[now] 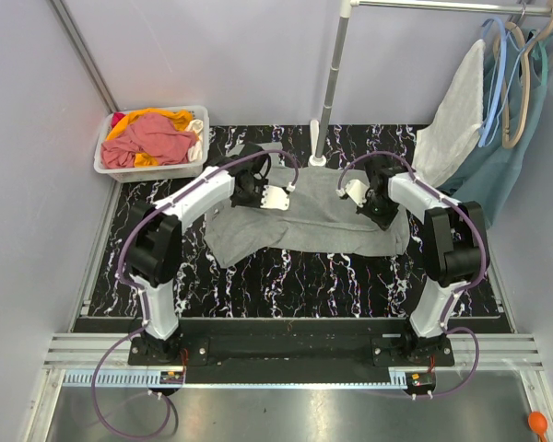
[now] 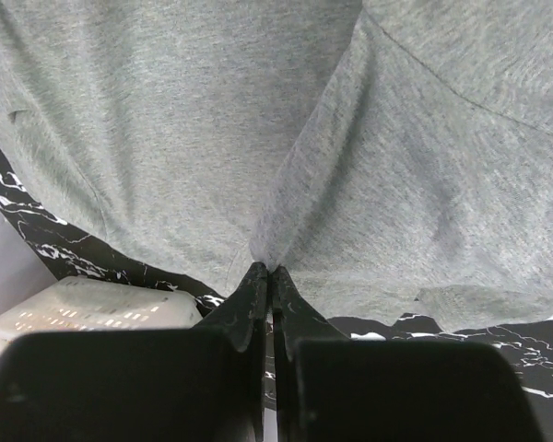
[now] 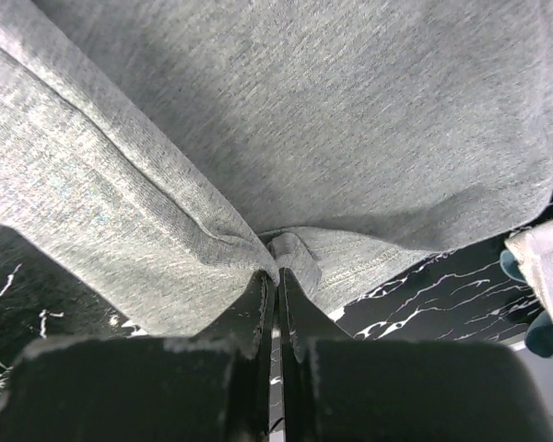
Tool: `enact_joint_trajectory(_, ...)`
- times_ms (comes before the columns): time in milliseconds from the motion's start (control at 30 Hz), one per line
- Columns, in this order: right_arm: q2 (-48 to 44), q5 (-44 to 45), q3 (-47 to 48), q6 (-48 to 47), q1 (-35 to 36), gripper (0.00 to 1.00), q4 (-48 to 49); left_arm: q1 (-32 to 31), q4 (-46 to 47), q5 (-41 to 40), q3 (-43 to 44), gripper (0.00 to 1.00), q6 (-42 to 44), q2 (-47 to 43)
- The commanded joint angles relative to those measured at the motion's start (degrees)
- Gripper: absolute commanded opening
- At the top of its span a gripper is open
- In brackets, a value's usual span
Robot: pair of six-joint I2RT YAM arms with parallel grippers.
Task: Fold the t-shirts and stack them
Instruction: Fold the tshirt
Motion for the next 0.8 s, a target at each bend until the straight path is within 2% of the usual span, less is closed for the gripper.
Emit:
enact_joint_trajectory(0,0.98,2.16,2.38,-1.21,-0.56,0.0,1.05,0.71,1.45,-1.81,3.44,0.0,1.64,1.64)
enact_joint_trajectory(567,2.04,2.25,1.68,-0.68,-0.65,0.0,1.23,-2.36,4.35,-3.83,9.25,0.02,3.57,7.0)
enact_joint_trajectory(600,1.95,2.34,1.5,-0.85,-0.57,0.0,1.23,-2.8,4.61,-4.1,9.42,0.06,3.31,7.26)
enact_joint_trajectory(633,1.95,2.43,1.41,-0.86,-0.56,0.0,1.23,-3.06,4.96,-4.53,9.51,0.17,3.14,7.35)
enact_joint_trajectory(733,1.69,2.52,0.8,-1.12,-0.56,0.0,1.49,-3.33,5.92,-4.45,8.99,0.37,2.17,7.27)
enact_joint_trajectory(767,1.69,2.43,0.62,-1.03,-0.56,0.0,1.58,-3.07,6.71,-4.54,8.55,0.39,1.47,7.09)
